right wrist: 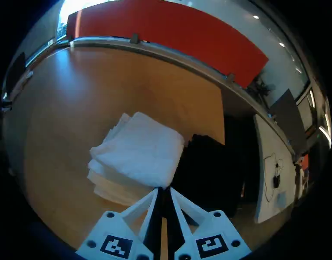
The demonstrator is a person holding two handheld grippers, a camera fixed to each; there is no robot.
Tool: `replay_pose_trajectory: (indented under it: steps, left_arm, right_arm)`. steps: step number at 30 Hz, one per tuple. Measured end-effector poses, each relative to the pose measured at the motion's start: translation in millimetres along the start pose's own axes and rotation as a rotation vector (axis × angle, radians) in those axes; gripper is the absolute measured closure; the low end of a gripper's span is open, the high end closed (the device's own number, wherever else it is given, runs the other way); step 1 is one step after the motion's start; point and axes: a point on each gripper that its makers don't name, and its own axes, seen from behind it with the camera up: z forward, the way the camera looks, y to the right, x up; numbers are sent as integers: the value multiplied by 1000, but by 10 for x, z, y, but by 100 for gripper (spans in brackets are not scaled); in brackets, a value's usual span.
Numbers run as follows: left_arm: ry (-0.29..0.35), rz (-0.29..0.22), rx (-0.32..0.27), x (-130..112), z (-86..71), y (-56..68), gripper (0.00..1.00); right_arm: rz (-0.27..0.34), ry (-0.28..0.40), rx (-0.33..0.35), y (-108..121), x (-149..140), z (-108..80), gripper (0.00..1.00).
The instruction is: Fold towel
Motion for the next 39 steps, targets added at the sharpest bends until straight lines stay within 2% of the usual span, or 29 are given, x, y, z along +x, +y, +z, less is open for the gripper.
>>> replay_pose_trajectory:
  steps: [6,16,30,32,39]
  left_arm:
    - [-3,5,2,-21,-12,-1,19]
    - [-12,10,10,-67,-22,-23,19]
    - [-14,9,11,-68,-25,-24,19]
    - [-14,9,11,-71,-20,-23,19]
    - [-10,5,9,-62,-14,-27,19]
  right_arm:
    - [25,-34,-6,-55,-163,115,95]
    - [133,-88,-18,-130,-448,338,95]
    - [150,-100,-36,-137,-536,392,92]
    - [150,-99,-40,-130,-542,381,89]
    - [167,-88,-70,-104,-585,335,64]
